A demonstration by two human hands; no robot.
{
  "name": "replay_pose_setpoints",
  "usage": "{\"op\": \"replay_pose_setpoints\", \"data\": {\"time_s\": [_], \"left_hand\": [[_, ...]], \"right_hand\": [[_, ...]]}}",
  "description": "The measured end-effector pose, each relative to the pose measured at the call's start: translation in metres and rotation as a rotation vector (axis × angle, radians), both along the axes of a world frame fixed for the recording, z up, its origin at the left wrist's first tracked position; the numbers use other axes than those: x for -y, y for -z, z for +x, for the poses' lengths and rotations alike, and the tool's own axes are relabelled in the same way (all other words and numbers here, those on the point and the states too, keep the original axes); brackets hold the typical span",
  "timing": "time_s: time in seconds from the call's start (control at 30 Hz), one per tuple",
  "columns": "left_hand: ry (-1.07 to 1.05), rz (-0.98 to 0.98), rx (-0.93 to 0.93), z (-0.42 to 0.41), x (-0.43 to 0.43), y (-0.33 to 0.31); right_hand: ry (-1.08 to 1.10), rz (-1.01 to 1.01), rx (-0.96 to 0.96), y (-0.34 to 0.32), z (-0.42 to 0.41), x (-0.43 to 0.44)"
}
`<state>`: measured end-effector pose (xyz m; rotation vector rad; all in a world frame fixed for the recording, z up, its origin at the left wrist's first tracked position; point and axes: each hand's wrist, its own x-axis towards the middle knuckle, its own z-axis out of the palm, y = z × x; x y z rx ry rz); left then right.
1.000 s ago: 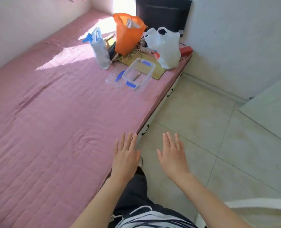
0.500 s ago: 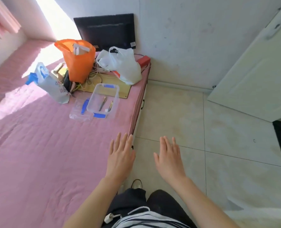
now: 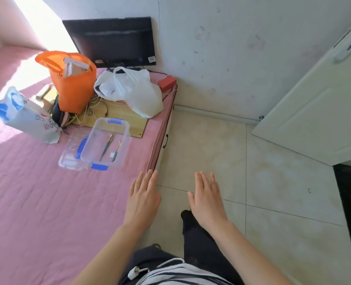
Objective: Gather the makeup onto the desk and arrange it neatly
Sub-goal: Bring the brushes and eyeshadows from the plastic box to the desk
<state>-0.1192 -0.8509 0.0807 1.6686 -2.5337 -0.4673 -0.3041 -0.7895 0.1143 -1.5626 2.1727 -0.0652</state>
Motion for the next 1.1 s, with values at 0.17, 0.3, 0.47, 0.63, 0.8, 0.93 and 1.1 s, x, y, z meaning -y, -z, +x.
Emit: {"op": "replay_pose_setpoints", "data": {"time_s": [0.17,0.3,0.47,0.63,0.8,0.93,1.1], "left_hand": [[-0.151,0.018,-0.038,-0.054,0.036,-0.002],[-0.262,0.013,-0.044,-0.091,0.057,-0.004],[-0.371,0.02,-0.007,-0.104,0.085,-0.002],[-0.519,0.041,0.007,-0.092,0.119,0.008],[-0.617,0.075,0.019,-0.061,0.165,0.022],[-0.657,0.086,0.047,-0.027,0.199,0.032],[-0.721,0.111,0.071,0.001,0.236,0.044]], "right_hand": [[-0.155,0.008,-0.032,0.0,-0.061,0.06],[-0.336,0.008,-0.047,-0.002,-0.094,0.107],[-0.495,-0.01,-0.036,0.001,-0.102,0.164],[-0.618,-0.011,-0.021,0.008,-0.089,0.224],[-0.708,-0.02,-0.017,0.013,-0.058,0.288],[-0.819,0.002,-0.025,0.018,-0.028,0.333],[-0.922,-0.017,-0.054,0.032,0.005,0.385]]}}
